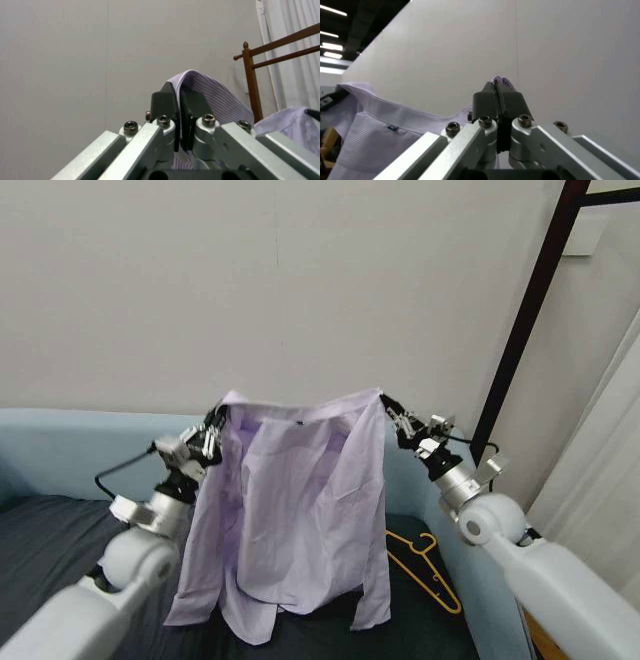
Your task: Pick up the clothes from the sofa and hang them on the clothes hanger.
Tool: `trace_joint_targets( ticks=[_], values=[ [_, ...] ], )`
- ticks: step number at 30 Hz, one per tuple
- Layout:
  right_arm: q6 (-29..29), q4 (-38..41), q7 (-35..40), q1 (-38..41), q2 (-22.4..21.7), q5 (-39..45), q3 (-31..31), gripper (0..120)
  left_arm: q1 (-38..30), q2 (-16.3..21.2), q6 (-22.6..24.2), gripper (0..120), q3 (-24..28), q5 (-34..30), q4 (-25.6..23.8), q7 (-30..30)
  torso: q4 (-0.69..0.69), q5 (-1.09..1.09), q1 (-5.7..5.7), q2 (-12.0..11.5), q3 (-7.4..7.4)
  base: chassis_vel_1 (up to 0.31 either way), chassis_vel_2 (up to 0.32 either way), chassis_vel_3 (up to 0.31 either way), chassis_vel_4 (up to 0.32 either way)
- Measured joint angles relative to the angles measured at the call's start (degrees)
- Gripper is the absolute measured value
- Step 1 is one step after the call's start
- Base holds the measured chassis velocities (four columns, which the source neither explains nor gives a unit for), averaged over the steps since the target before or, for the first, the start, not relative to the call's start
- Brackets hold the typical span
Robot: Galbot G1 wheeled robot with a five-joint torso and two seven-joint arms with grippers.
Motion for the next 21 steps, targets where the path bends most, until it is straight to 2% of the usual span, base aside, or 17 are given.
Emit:
trace_joint_targets(
  ticks=[3,4,5,9,10,14,16,17,19,21],
  values=[
    [-2.39,6.52,3.30,2.34,-3.54,1.25,1.90,0,-4.32,3.89,7.63,0,-1.69,-2.88,-3.43,-2.45,0.01,0.02,0.00,0.01,-0.01,0.000,0.000,0.000,0.000],
    [-2.39,6.52,3.30,2.34,-3.54,1.25,1.90,0,-4.32,3.89,7.63,0,-1.69,-2.88,-3.43,-2.45,0.01,0.02,0.00,0.01,-0.01,0.000,0.000,0.000,0.000],
    [-3.77,8.96,4.81,2.41,-4.91,0.77,2.68,0,-4.54,4.92,11.03,0,-2.55,-2.85,-4.74,-4.16,0.00,-0.01,0.00,0.01,-0.01,0.000,0.000,0.000,0.000],
    [-8.11,16.05,10.49,-2.42,-8.72,-3.41,4.54,0,-0.36,7.30,22.60,0,-4.86,1.05,-8.33,-12.83,0.01,0.00,-0.01,0.01,-0.01,0.000,0.000,0.000,0.000],
    [-8.11,16.05,10.49,-2.42,-8.72,-3.41,4.54,0,-0.36,7.30,22.60,0,-4.86,1.05,-8.33,-12.83,0.01,0.00,-0.01,0.01,-0.01,0.000,0.000,0.000,0.000],
    [-10.88,20.03,15.10,-8.74,-9.73,-9.00,4.89,0,3.41,8.52,28.22,0,-4.32,4.19,-9.42,-15.88,0.00,0.00,-0.01,0.01,-0.01,0.000,0.000,0.000,0.000],
    [-11.34,20.27,15.61,-9.61,-9.72,-9.92,4.90,0,3.85,8.67,29.03,0,-4.19,4.34,-9.49,-16.01,0.00,0.00,-0.01,0.02,-0.01,0.000,0.000,0.000,0.000],
    [-12.98,20.63,17.65,-13.73,-9.06,-14.51,4.71,0,5.42,9.29,33.06,0,-3.43,4.58,-9.79,-16.87,0.01,-0.02,-0.01,0.02,-0.01,0.000,0.000,0.000,0.000],
    [-15.24,19.48,19.80,-19.55,-6.99,-19.97,3.71,0,6.43,9.58,37.97,0,-1.72,4.03,-10.05,-18.06,0.00,0.01,-0.01,0.01,-0.01,0.000,0.000,0.000,0.000],
    [-15.53,18.32,20.14,-21.44,-5.88,-21.84,3.15,0,6.49,9.56,39.82,0,-1.01,3.60,-10.09,-18.15,0.00,0.01,-0.01,0.01,-0.01,0.000,0.000,0.000,0.000]
  ],
)
